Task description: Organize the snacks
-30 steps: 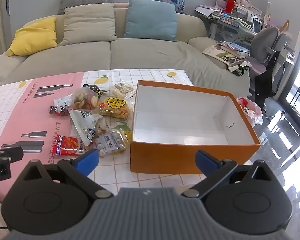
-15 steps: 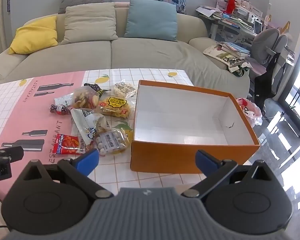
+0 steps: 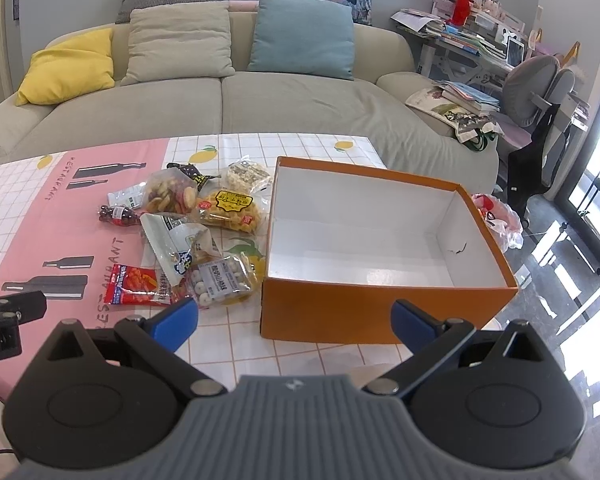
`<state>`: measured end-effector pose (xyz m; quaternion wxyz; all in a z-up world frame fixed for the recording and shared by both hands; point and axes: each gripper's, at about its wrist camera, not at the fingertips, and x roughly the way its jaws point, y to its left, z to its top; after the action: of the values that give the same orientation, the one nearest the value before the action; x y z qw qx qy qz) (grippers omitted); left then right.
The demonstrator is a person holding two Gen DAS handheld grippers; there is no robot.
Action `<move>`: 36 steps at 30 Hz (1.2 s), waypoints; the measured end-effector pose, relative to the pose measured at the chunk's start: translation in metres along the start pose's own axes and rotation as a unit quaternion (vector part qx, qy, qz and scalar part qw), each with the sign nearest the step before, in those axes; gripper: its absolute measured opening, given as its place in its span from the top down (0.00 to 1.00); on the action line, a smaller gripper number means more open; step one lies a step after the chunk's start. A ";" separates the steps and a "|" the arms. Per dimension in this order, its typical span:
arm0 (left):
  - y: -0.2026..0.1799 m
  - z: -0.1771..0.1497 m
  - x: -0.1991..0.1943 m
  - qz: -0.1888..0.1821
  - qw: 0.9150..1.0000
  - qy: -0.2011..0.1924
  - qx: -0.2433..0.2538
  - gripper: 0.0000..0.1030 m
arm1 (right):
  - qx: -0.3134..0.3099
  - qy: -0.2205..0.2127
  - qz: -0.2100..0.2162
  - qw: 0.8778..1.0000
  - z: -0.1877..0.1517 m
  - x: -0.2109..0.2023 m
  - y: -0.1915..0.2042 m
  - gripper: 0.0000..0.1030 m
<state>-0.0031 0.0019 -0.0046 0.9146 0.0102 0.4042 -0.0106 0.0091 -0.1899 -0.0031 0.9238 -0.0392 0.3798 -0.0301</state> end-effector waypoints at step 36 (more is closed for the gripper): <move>-0.003 -0.002 0.001 0.001 1.000 0.004 0.000 0.15 | 0.007 0.016 -0.010 1.000 0.000 0.006 -0.001 0.03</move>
<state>-0.0045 -0.0014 -0.0068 0.9129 0.0105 0.4079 -0.0100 0.0138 -0.1913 -0.0071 0.9176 -0.0360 0.3936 -0.0424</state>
